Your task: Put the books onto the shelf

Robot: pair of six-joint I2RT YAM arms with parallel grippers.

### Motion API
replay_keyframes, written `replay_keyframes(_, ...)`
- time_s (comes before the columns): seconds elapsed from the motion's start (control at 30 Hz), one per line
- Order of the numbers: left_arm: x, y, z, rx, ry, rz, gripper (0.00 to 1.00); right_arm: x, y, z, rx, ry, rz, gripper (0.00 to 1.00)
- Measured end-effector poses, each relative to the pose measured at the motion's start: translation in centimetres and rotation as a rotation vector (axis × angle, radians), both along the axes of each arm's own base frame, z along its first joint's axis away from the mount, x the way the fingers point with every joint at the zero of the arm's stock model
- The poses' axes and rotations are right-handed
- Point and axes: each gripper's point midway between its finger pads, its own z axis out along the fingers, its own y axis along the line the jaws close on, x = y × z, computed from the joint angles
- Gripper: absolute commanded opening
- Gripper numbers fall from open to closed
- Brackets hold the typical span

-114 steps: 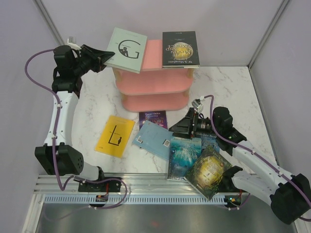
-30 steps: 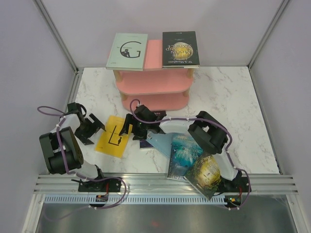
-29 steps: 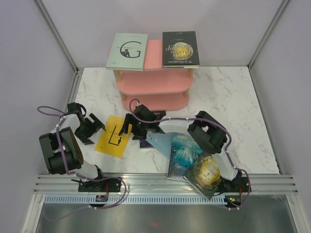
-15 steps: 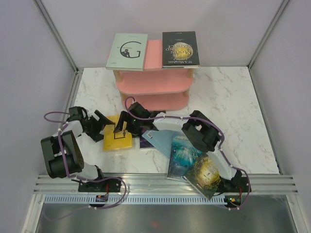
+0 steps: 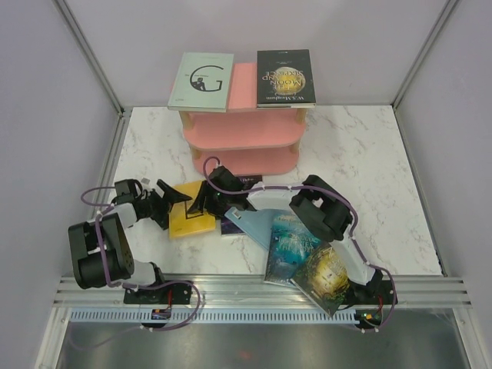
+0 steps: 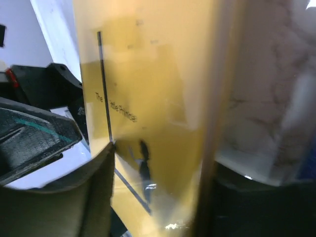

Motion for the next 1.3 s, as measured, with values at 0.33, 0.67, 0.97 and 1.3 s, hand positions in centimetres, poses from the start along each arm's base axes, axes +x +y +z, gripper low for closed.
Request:
replay_keyframes(0.33,-2.1,-1.0,0.4,-0.012,0.017,0.0,0.99,-0.5,-2.6,3.8,0.044,-0.079,-0.038,0.0)
replay_keyframes(0.67,-3.7,-2.3,4.6,-0.049,-0.084,-0.011,0.99,-4.4,-6.3,5.4,0.014,-0.074,-0.001,0.0)
replay_keyframes(0.97,-5.4,-3.6,7.1,-0.08,-0.128,-0.055,0.96,-7.0,-9.3,13.4,0.083,-0.122,0.009,0.0)
replay_keyframes(1.3,-3.7,-0.5,9.8,0.143,-0.086,0.047,1.0,-6.8,-10.2,24.5,0.156,-0.209,0.006,0.0)
